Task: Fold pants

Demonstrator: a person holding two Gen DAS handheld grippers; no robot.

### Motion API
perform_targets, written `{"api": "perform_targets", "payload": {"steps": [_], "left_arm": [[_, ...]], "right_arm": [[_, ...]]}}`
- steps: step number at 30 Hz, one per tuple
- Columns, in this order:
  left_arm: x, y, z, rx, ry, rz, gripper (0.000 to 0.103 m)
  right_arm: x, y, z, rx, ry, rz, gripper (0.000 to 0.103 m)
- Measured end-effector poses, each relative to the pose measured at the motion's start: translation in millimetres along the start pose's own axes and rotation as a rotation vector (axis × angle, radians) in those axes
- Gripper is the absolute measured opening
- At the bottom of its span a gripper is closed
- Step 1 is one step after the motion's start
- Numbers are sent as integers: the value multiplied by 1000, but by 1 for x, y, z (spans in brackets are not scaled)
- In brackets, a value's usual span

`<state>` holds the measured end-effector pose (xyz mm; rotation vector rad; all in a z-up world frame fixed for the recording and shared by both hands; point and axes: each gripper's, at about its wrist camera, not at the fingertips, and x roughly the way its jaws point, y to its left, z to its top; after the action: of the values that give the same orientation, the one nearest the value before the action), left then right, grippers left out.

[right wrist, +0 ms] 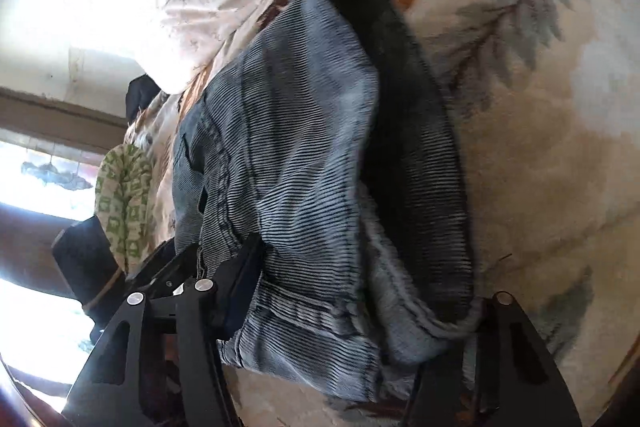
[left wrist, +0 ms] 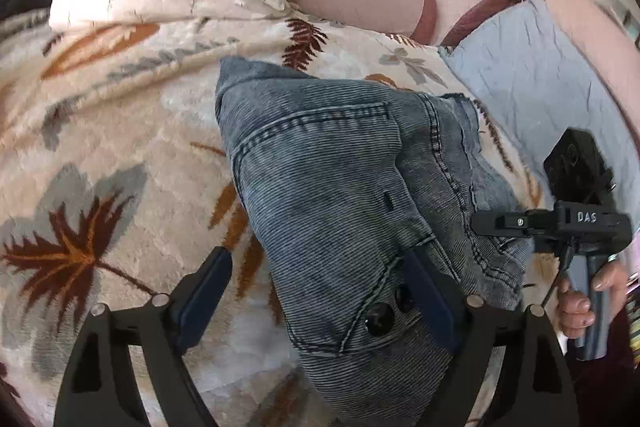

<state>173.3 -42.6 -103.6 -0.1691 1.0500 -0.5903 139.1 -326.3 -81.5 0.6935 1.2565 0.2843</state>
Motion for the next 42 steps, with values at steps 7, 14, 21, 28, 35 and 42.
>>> {"api": "perform_targets", "payload": {"steps": [7, 14, 21, 28, 35, 42], "left_arm": [[9, -2, -3, -35, 18, -54, 86], [3, -10, -7, -10, -9, -69, 66], [-5, -11, -5, 13, -38, -61, 46], [-8, -9, 0, 22, -56, -66, 40], [-25, 2, 8, -9, -95, -61, 39], [-61, 20, 19, -26, -188, 2, 38]], "right_arm": [[3, -6, -1, 3, 0, 37, 61], [6, -4, -2, 1, -3, 52, 69], [7, 6, -4, -20, -19, 20, 64], [4, 23, -6, -86, -60, -9, 42], [4, 49, -8, -146, -105, -11, 37], [11, 84, -9, -213, -153, 10, 36]]}}
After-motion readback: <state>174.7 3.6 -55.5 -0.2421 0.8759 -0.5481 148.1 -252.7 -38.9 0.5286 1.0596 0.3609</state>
